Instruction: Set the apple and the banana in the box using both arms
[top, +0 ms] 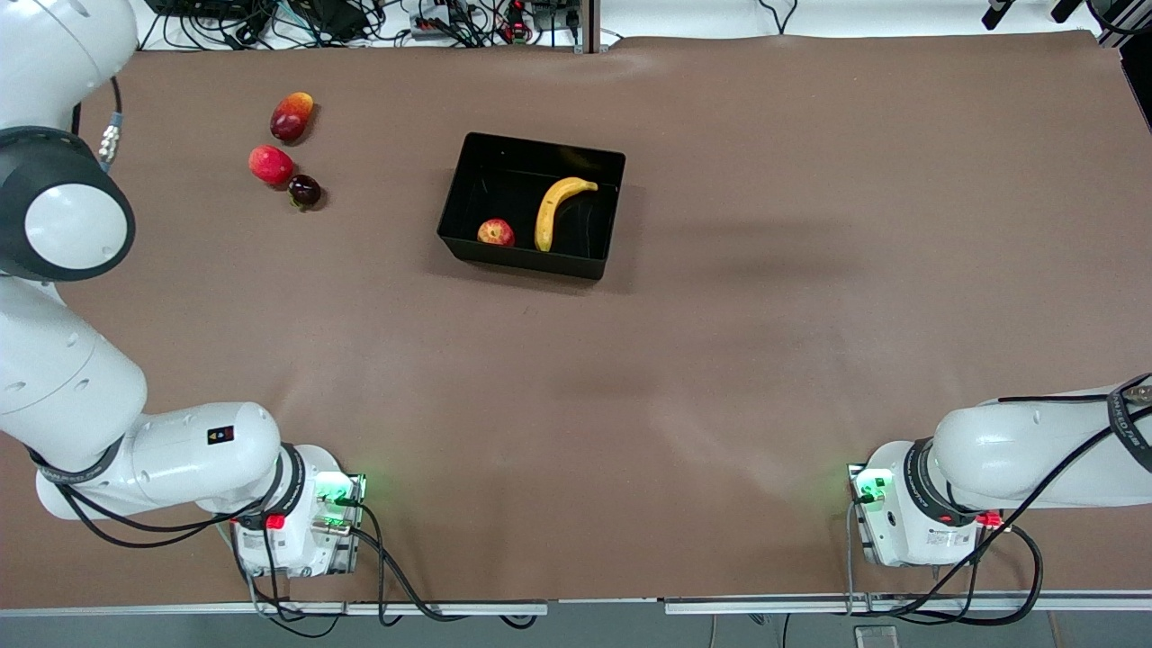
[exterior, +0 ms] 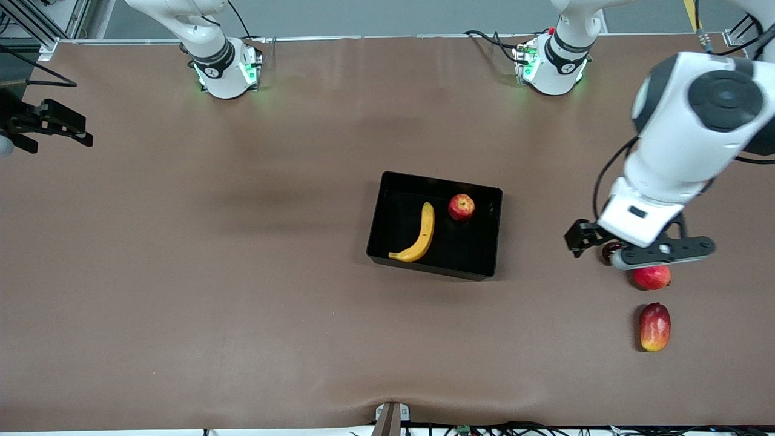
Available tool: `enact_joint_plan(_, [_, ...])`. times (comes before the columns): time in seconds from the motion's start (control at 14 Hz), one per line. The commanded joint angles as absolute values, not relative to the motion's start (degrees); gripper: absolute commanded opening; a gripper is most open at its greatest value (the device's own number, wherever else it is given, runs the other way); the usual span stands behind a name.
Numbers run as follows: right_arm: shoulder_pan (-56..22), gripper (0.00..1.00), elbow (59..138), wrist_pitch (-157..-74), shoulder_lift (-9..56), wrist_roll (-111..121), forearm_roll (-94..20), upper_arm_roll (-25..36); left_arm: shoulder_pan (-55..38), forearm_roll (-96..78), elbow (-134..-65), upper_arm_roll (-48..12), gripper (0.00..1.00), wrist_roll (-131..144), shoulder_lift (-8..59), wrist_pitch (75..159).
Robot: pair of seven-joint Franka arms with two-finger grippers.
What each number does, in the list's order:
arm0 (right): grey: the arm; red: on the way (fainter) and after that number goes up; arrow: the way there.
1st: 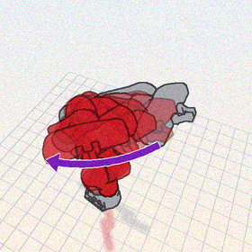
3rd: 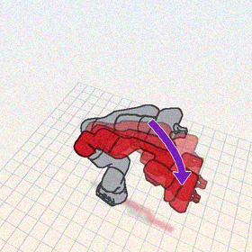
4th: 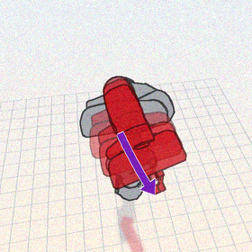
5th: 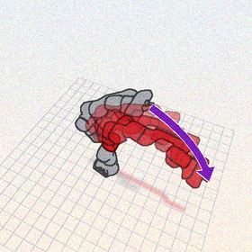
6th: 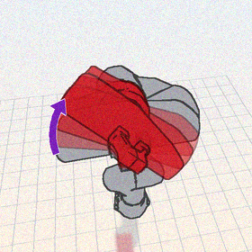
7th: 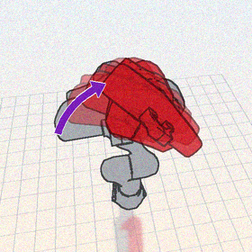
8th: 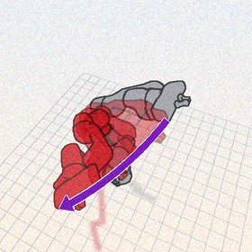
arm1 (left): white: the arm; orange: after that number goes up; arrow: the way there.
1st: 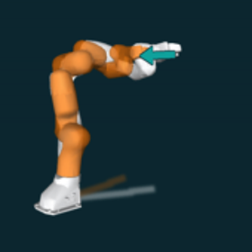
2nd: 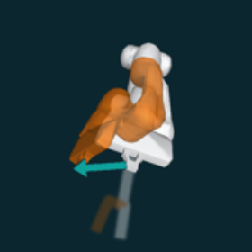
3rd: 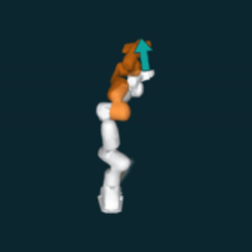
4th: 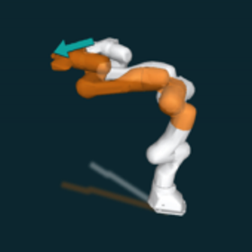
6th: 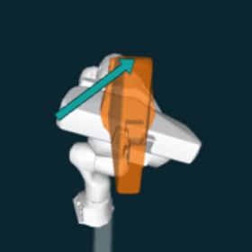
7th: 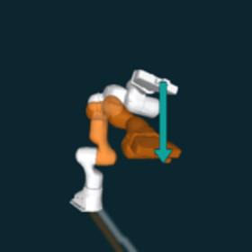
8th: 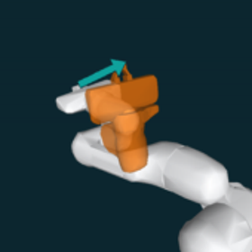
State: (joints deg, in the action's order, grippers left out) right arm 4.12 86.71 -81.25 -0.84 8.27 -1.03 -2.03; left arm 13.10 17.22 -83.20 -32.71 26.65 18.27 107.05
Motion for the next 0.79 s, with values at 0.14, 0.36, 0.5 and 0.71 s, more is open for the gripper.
enact_joint_plan(0.14, [4.13,1.0,86.31,-80.6,-1.05,8.0,-0.35,-2.2,18.62,12.92,-83.41,-32.96,1.0,14.87,13.2,101.43])
enact_joint_plan(0.36, [4.22,1.0,86.31,-80.68,-0.97,8.0,-0.44,-2.2,21.09,12.66,-83.41,-32.78,1.0,9.95,11.78,98.8])
enact_joint_plan(0.5, [4.22,1.0,86.31,-80.68,-0.97,8.0,-0.44,-2.2,22.15,12.57,-83.58,-32.78,1.0,9.58,10.64,98.44])
enact_joint_plan(0.71, [4.31,1.0,86.4,-80.6,-0.97,8.0,-0.44,-2.2,23.82,11.61,-83.67,-32.87,1.0,9.58,10.55,99.22])
